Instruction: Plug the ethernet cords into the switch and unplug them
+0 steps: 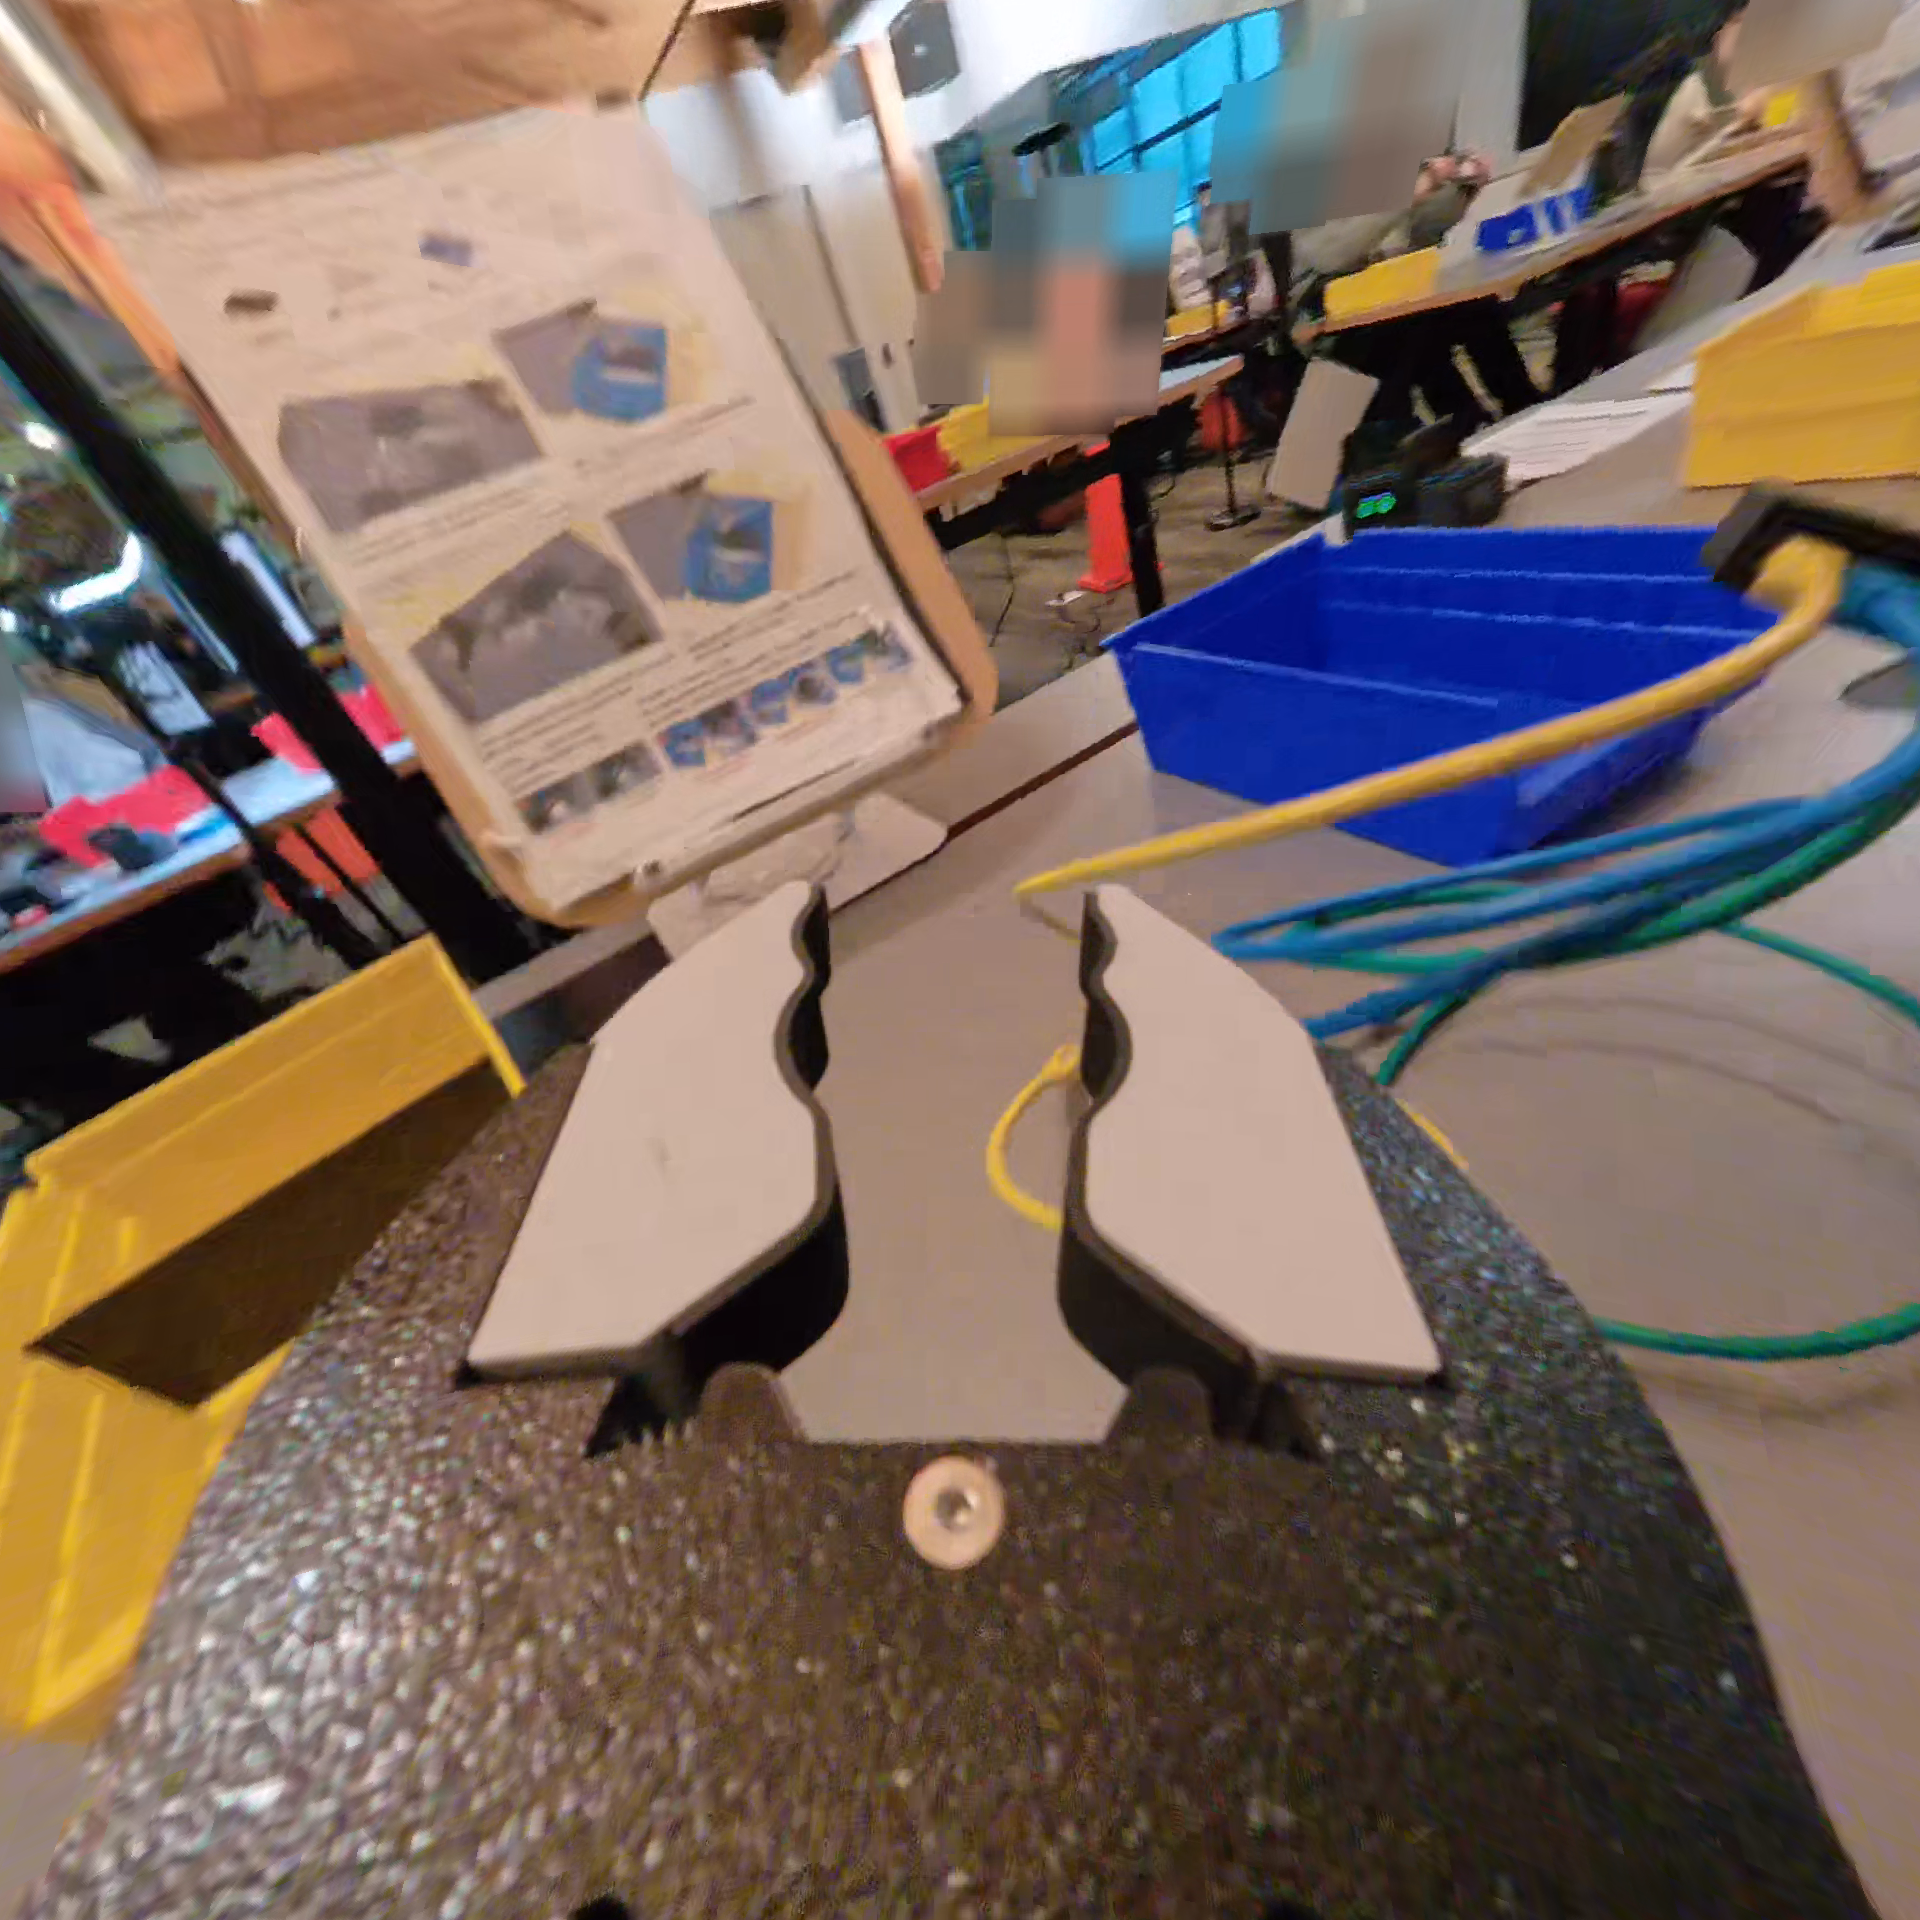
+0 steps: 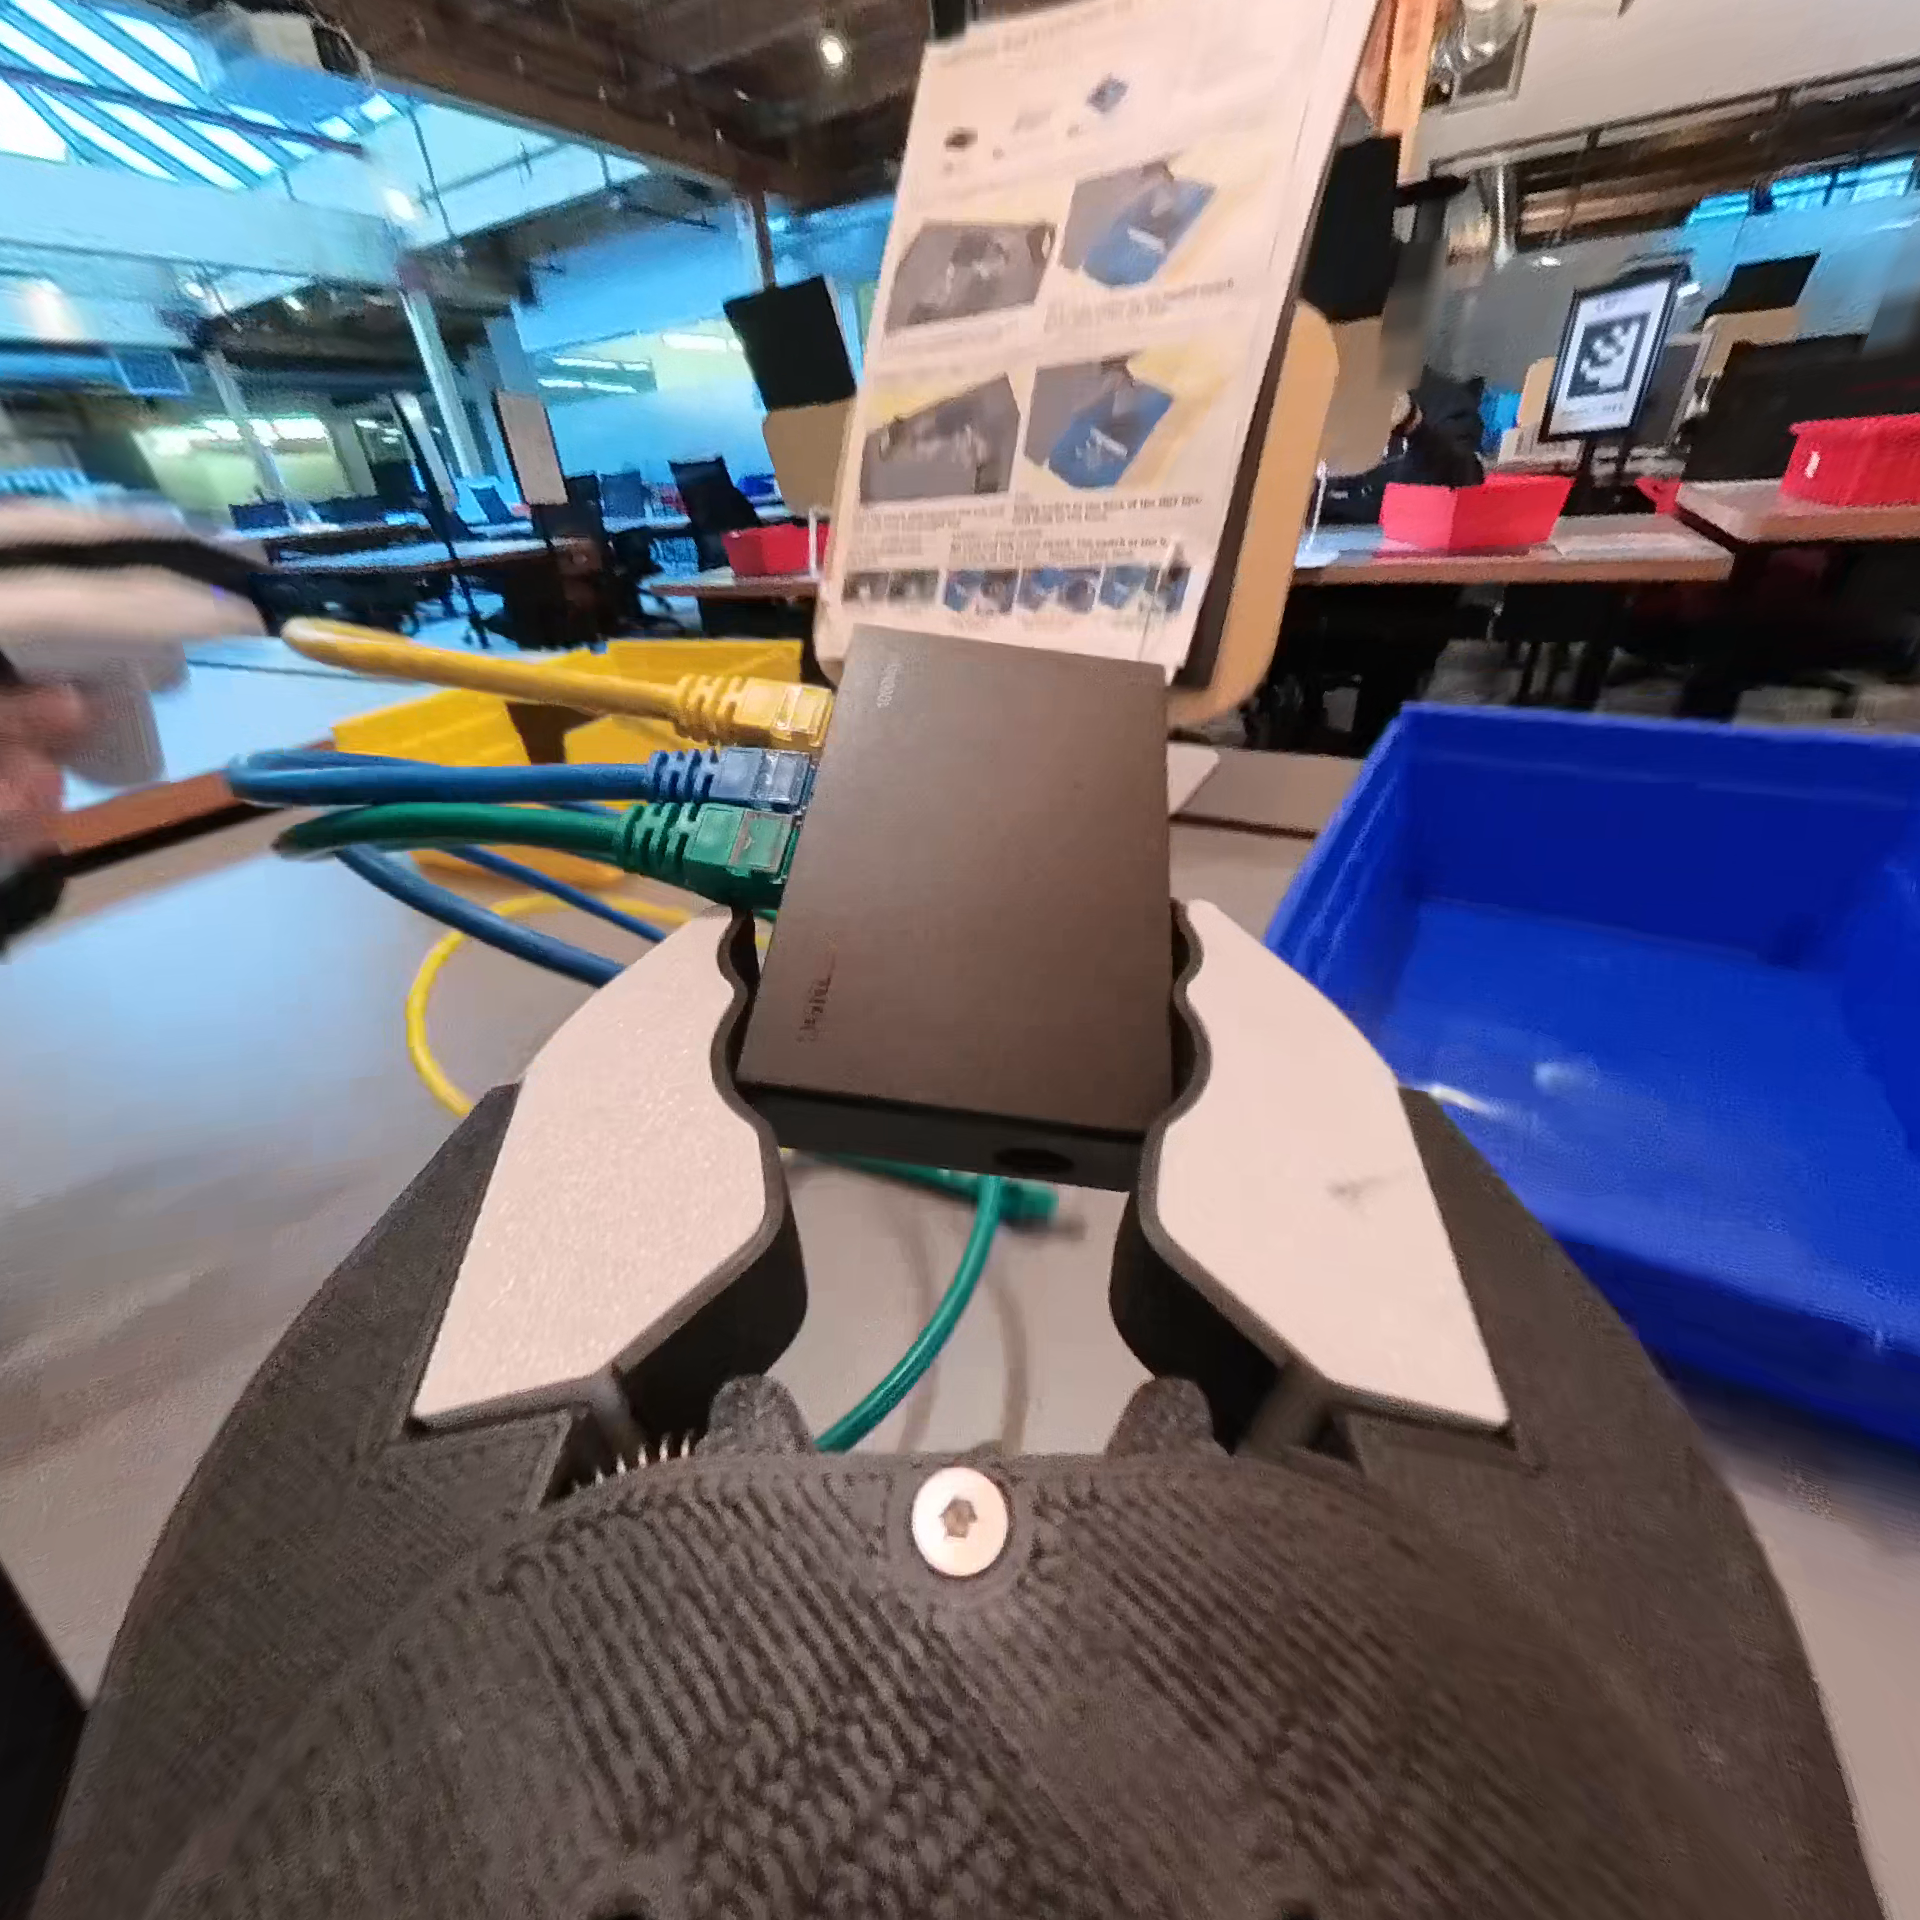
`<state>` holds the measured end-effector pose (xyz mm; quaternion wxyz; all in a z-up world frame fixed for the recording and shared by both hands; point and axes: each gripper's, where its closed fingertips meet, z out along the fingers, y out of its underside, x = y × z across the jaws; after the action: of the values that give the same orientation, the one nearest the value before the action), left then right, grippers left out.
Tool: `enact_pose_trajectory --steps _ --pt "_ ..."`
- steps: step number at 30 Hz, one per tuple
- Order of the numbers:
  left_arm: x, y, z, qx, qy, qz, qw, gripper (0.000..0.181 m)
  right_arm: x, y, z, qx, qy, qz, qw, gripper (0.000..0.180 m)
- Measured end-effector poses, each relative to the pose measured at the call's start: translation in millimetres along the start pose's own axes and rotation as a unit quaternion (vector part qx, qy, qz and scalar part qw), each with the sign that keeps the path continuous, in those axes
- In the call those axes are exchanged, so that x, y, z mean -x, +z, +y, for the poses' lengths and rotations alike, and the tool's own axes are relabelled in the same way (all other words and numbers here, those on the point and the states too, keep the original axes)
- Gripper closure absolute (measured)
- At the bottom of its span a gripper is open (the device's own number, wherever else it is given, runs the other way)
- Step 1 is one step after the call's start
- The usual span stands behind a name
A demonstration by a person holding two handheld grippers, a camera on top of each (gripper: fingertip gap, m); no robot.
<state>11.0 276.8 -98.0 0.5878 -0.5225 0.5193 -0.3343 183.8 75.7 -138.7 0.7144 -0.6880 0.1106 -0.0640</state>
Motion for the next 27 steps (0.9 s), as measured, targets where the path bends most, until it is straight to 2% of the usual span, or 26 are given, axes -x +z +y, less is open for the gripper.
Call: enact_pose_trajectory --steps 3,6,9,12,16,19,21,27 --pt "25.0 1.7 59.8 0.066 -0.048 -0.007 0.997 0.128 -2.5 27.8 -39.9 -0.008 -0.016 -0.016 1.0 0.104" --pt "29.1 7.8 94.1 0.083 -0.073 0.001 0.994 0.128 -13.7 53.2 -94.9 -0.025 -0.018 -0.02 0.999 0.104" --pt "30.1 12.8 109.1 0.103 -0.083 0.01 0.991 0.126 -38.2 70.6 -150.3 -0.039 -0.016 -0.009 0.999 0.104" --pt "27.6 13.8 110.8 0.098 -0.087 0.02 0.991 0.126 -80.5 78.7 -198.3 -0.05 -0.028 0.035 0.998 0.105" --pt "25.3 14.3 119.3 0.109 -0.091 0.035 0.989 0.127 -137.3 79.7 -232.9 -0.023 -0.106 0.11 0.988 0.104" --pt "21.9 15.6 123.5 0.111 -0.105 0.05 0.987 0.128 -173.1 78.2 -228.1 0.016 -0.155 0.159 0.975 0.104" --pt "18.0 16.6 126.6 0.115 -0.109 0.06 0.985 0.128 -191.6 78.5 -208.8 0.044 -0.162 0.171 0.971 0.105" --pt "4.2 20.8 130.1 0.121 -0.112 0.09 0.982 0.128 -242.6 78.9 -90.1 0.138 -0.078 0.207 0.965 0.105"
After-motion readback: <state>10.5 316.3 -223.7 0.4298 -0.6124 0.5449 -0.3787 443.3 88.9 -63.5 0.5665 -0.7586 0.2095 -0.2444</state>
